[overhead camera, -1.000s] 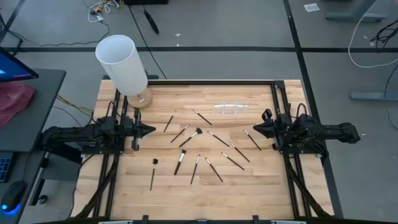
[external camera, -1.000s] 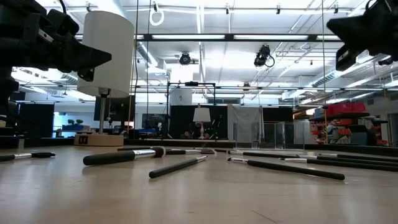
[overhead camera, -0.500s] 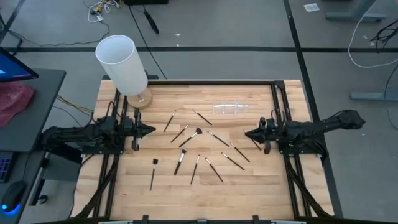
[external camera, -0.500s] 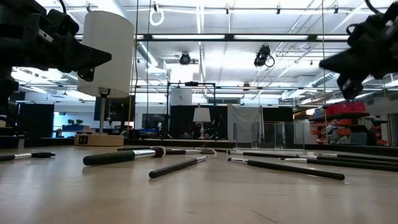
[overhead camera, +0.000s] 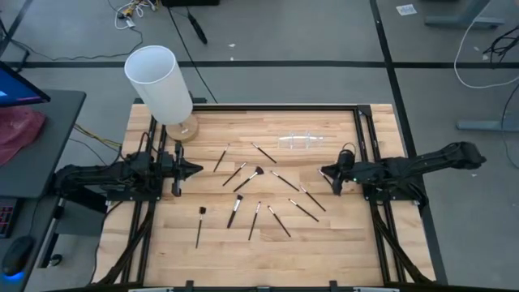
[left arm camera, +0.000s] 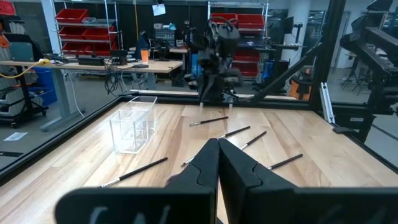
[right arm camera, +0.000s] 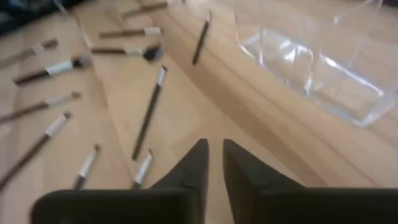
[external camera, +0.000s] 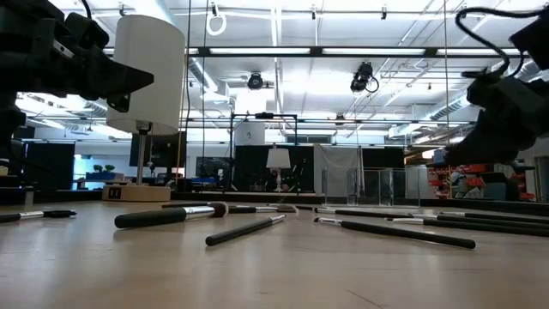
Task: Put items in baskets/containers
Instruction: Put the black eyeshadow brush into the transparent organizer
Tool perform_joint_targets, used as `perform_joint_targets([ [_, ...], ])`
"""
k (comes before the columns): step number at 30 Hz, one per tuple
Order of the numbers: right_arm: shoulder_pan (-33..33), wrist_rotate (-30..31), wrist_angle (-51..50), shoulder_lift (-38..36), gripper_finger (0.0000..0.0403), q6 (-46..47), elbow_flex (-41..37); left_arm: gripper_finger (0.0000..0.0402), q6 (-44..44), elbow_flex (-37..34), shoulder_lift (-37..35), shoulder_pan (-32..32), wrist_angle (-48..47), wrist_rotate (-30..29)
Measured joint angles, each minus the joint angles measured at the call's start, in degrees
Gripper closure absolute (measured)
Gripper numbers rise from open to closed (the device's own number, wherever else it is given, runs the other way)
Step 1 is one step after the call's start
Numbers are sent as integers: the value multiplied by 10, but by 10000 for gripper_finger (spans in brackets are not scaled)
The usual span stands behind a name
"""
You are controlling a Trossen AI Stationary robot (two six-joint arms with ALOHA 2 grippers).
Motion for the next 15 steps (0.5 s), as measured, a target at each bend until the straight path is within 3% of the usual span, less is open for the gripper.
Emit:
perform_joint_targets([
  [8, -6, 40, 1, 120, 235, 19, 0, 390, 0, 0, 0, 0, 0, 0],
  [15, -5, 45, 17, 221, 239, 56, 0, 390, 0, 0, 0, 0, 0, 0],
])
